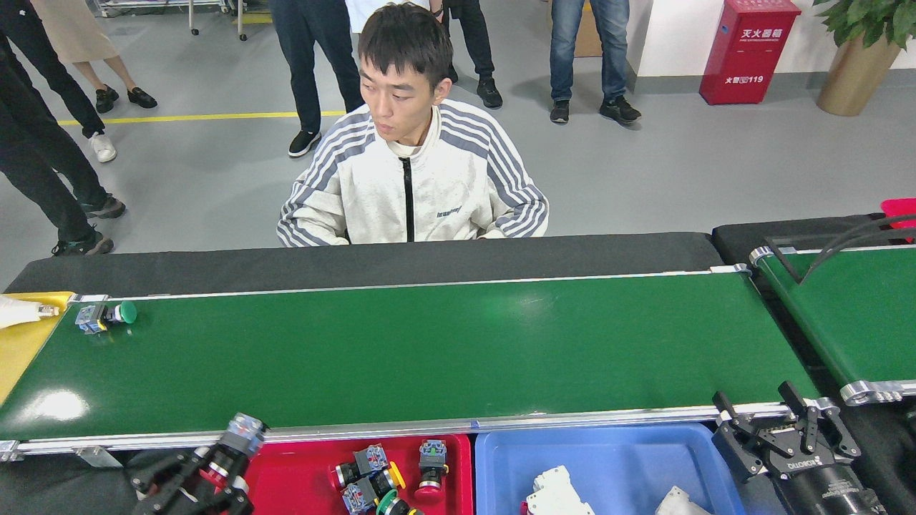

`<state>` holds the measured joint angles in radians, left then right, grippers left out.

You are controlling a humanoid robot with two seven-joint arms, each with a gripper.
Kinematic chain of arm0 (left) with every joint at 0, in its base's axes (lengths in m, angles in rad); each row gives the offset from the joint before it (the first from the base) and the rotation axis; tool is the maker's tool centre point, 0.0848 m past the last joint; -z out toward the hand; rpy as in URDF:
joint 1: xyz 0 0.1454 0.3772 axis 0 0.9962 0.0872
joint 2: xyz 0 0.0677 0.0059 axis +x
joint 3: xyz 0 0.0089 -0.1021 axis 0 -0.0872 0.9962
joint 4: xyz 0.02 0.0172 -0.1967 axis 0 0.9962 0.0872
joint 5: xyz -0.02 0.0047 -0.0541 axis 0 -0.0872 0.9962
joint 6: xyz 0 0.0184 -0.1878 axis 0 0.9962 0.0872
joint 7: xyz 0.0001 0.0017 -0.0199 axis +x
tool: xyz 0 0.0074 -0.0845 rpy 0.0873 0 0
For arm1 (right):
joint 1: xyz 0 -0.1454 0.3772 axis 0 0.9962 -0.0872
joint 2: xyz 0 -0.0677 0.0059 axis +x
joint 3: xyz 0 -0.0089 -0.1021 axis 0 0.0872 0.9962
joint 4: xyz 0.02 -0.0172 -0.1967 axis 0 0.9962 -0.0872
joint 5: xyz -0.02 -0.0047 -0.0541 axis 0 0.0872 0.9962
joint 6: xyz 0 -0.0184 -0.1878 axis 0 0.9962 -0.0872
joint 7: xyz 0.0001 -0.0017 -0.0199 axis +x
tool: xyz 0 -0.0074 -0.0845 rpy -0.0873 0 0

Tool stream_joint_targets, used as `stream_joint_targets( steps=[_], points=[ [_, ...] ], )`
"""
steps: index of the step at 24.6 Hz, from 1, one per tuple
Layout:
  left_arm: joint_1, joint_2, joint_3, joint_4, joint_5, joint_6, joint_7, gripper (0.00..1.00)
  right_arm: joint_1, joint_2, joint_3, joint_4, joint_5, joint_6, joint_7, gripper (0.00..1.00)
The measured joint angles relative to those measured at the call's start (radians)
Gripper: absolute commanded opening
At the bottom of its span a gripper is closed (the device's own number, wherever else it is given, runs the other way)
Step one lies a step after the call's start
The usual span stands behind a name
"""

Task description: Pick switch part from conveyor to tray

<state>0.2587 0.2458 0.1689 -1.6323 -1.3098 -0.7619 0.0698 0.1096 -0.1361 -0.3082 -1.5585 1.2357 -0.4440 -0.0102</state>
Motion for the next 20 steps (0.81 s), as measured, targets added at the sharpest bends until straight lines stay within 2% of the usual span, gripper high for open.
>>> stream_joint_targets(
  steps=[3, 6, 10, 14, 20],
  points=[
    [0.0, -0.017, 0.021, -0.002, 0.0, 0.031, -0.005, 1.0, 0.004, 0.0, 0.0, -0.003, 0.0, 0.0, 0.0, 1.0],
    [0.0, -0.051, 0.107, 0.009, -0.001, 0.175, -0.006, 1.0, 0.009, 0.002, 0.0, -0.011, 0.0, 0.001, 0.0, 1.0],
    [-0.001, -0.053, 0.203, 0.068, -0.001, 0.356, -0.007, 1.0, 0.016, 0.004, 0.0, -0.023, 0.0, 0.001, 0.0, 1.0],
    [0.0, -0.053, 0.275, 0.099, -0.001, 0.415, -0.008, 1.0, 0.038, 0.016, 0.003, -0.067, 0.0, 0.006, 0.0, 1.0],
    [0.0, -0.035, 0.283, 0.1, -0.001, 0.426, -0.01, 1.0, 0.104, 0.067, 0.01, -0.159, 0.0, 0.002, -0.001, 1.0]
  ],
)
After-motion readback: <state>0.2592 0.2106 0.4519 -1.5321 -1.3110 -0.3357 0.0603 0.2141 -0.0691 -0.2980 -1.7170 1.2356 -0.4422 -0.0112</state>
